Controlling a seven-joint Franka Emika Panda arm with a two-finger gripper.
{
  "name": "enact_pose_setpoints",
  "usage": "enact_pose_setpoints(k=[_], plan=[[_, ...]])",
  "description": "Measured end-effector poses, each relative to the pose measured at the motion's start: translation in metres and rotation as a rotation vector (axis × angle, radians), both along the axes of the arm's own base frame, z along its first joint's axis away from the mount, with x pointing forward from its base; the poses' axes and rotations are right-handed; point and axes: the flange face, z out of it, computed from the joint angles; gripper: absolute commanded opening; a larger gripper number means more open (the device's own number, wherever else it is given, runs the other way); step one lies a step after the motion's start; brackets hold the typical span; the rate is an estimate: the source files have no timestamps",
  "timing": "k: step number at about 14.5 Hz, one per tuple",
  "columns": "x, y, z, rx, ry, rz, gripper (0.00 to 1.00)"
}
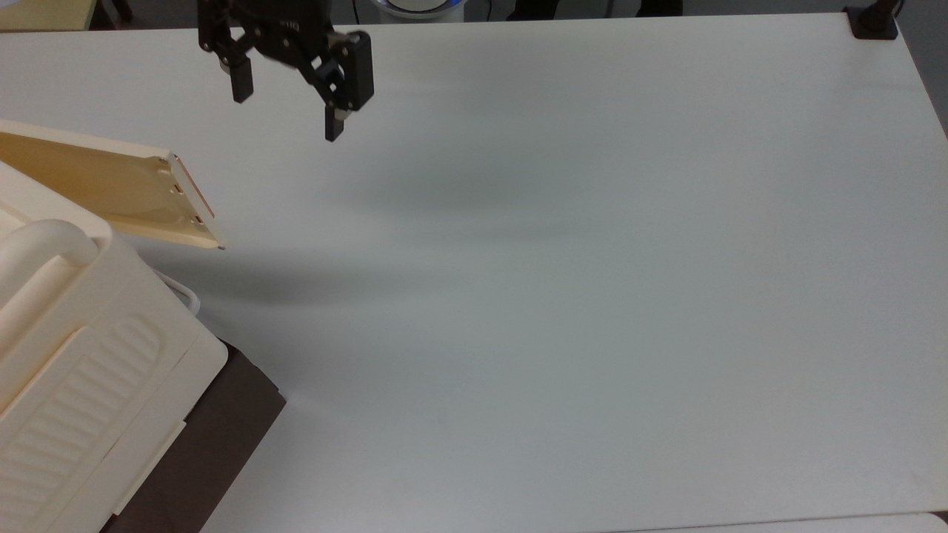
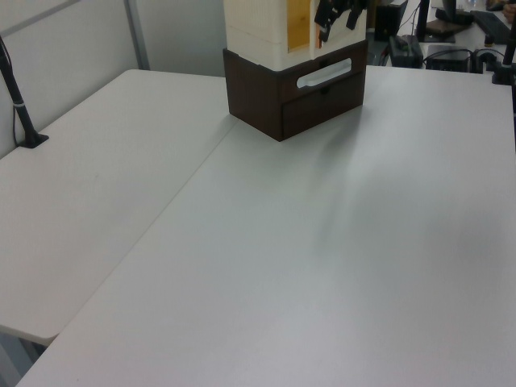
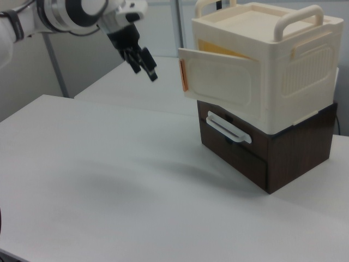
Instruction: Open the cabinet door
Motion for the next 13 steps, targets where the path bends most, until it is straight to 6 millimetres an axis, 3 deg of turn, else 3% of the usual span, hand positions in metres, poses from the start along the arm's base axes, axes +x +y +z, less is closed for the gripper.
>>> enact_pose_setpoints(k=[3,6,13], plan=[[0.004,0.002,0.043,-0.005,-0.172,0.021,1.00],[0.016,0.001,0.062,-0.012,-0.354,0.046,1.00],[0.050,-0.026,0.038,-0.094,-0.521,0.064,1.00]])
